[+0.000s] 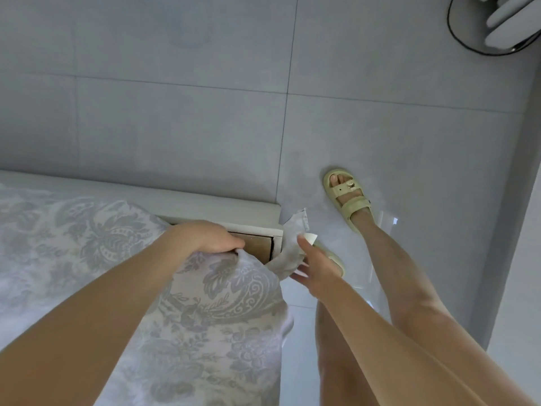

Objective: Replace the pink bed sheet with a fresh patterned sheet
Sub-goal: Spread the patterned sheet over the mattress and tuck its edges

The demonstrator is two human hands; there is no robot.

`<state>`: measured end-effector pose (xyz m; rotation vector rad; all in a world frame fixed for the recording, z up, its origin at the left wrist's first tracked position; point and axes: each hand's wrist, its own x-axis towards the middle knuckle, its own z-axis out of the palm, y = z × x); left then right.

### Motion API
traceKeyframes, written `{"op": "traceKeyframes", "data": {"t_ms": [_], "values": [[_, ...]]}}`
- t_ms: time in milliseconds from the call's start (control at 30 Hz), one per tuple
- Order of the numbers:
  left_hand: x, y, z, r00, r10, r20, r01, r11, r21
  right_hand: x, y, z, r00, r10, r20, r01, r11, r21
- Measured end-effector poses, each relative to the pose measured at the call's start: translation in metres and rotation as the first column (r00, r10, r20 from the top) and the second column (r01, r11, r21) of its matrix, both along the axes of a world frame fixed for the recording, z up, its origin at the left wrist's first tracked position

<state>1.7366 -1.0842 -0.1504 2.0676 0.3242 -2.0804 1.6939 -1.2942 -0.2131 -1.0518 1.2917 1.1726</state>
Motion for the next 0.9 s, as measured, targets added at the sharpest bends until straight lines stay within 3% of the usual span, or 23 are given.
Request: {"op": "traceKeyframes", "data": {"t_ms": [67,100,167,233,267,300,367,400,467,533,567,667,733,800,900], "values": [[-0.005,0.001,0.001,0.996,-0.049,0.071,0.048,0.999,0.016,0.012,0.017,-0.014,0.993,0.115,0.037,-0.114,0.993,-0.005],[-0.006,0.002,0.001,0.992,-0.073,0.103,0.07,0.997,0.026,0.018,0.026,-0.016,0.968,0.228,0.107,-0.219,0.971,-0.093],[-0.009,0.005,0.001,0.987,-0.084,0.137,0.08,0.996,0.031,0.027,0.036,0.0,0.852,0.432,0.296,-0.343,0.888,-0.307],[-0.009,0.009,0.003,0.988,-0.054,0.142,0.053,0.999,0.009,0.024,0.035,0.027,0.704,0.524,0.479,-0.377,0.848,-0.373],[-0.009,0.012,0.005,0.991,-0.028,0.131,0.028,1.0,-0.005,0.017,0.035,0.037,0.671,0.523,0.525,-0.424,0.852,-0.307],[-0.01,0.015,0.006,0.993,-0.005,0.115,0.007,1.0,-0.019,0.008,0.037,0.047,0.705,0.465,0.535,-0.461,0.874,-0.153],[-0.01,0.022,0.013,0.996,0.026,0.085,-0.022,0.999,-0.045,-0.011,0.05,0.059,0.918,0.259,0.301,-0.346,0.894,0.286],[-0.01,0.027,0.017,0.996,0.053,0.07,-0.05,0.997,-0.056,-0.016,0.059,0.061,0.967,0.224,0.121,-0.254,0.887,0.385],[-0.011,0.038,0.028,0.989,0.148,0.018,-0.146,0.986,-0.086,-0.021,0.076,0.059,0.957,0.291,0.013,-0.255,0.818,0.516],[-0.011,0.045,0.037,0.973,0.231,-0.006,-0.23,0.966,-0.116,-0.015,0.09,0.059,0.923,0.365,0.117,-0.347,0.664,0.662],[-0.011,0.047,0.038,0.963,0.263,0.049,-0.256,0.959,-0.125,-0.009,0.093,0.058,0.921,0.365,0.133,-0.355,0.653,0.668],[-0.016,0.043,0.031,0.917,0.243,0.316,-0.198,0.966,-0.166,0.01,0.089,0.042,0.925,0.357,0.128,-0.364,0.745,0.559],[-0.021,0.034,0.019,0.912,0.112,0.394,-0.042,0.982,-0.184,0.023,0.076,0.031,0.945,0.309,0.111,-0.322,0.808,0.493],[-0.027,0.028,0.006,0.885,0.021,0.466,0.059,0.986,-0.157,0.032,0.057,0.031,0.922,0.347,0.173,-0.385,0.87,0.307],[-0.031,0.027,0.003,0.743,0.174,0.646,-0.05,0.977,-0.206,0.033,0.023,0.043,0.822,0.434,0.37,-0.461,0.887,-0.017]]}}
